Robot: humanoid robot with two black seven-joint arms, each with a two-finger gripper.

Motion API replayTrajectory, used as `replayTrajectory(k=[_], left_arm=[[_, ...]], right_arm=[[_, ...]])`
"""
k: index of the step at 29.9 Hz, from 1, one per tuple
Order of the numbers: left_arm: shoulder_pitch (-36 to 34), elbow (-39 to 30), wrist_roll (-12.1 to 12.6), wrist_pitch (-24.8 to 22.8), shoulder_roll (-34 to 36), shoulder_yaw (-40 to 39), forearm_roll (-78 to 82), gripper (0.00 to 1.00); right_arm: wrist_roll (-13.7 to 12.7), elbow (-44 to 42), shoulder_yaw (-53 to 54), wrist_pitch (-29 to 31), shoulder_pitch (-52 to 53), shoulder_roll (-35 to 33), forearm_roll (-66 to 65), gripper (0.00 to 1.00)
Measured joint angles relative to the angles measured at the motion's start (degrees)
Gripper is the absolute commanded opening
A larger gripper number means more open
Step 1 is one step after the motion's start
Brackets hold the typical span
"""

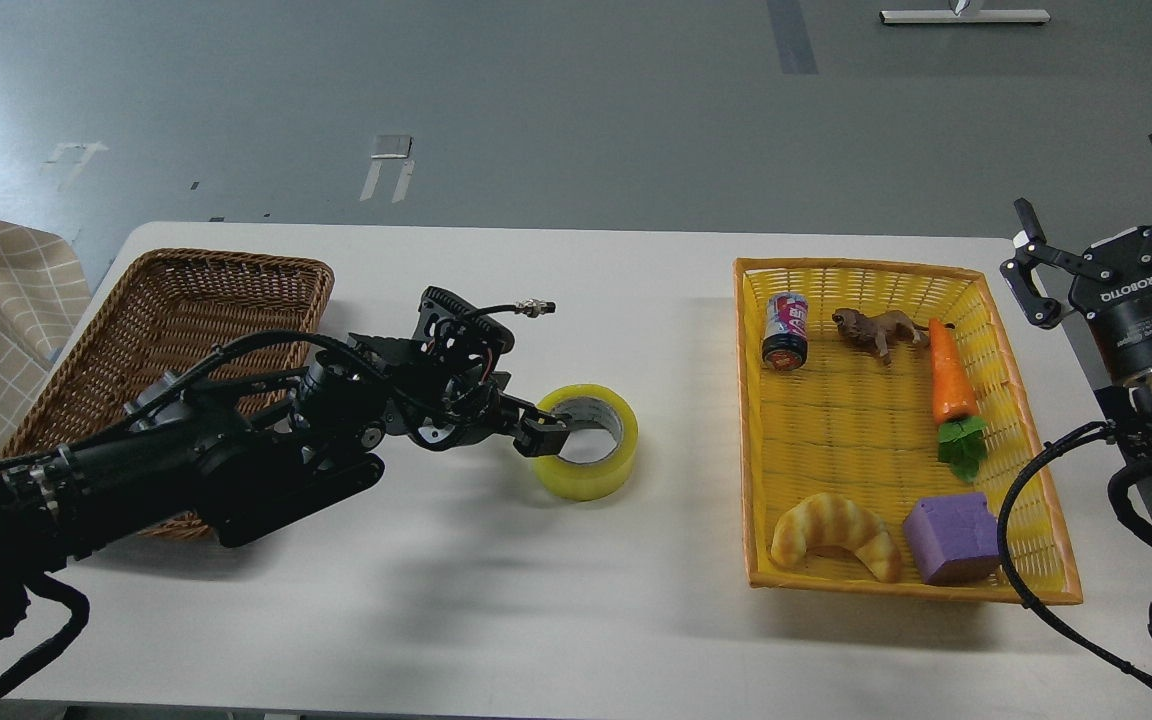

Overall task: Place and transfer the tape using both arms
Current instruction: 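Close the left gripper on the tape roll's rim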

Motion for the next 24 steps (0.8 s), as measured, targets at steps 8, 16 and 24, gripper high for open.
replayTrajectory(k=[8, 16, 24], left_arm=[[-0.02, 1.95, -0.83, 0.22, -1.28, 0.68, 0.3, 0.17], [-0.48, 2.74, -6.03, 0.19, -2.19, 0.74, 0.69, 0.0], [-4.29, 1.93, -7.2, 0.07, -1.05, 0.45, -0.05, 0.0]], right_arm=[[0.0, 0.0, 0.0, 0.0, -0.12, 0.0, 0.03, 0.99], [0.0, 0.0, 0.07, 0.0, -0.12, 0.0, 0.03, 0.99], [0.0, 0.0, 0.07, 0.0, -0.21, 0.0, 0.03, 0.99]])
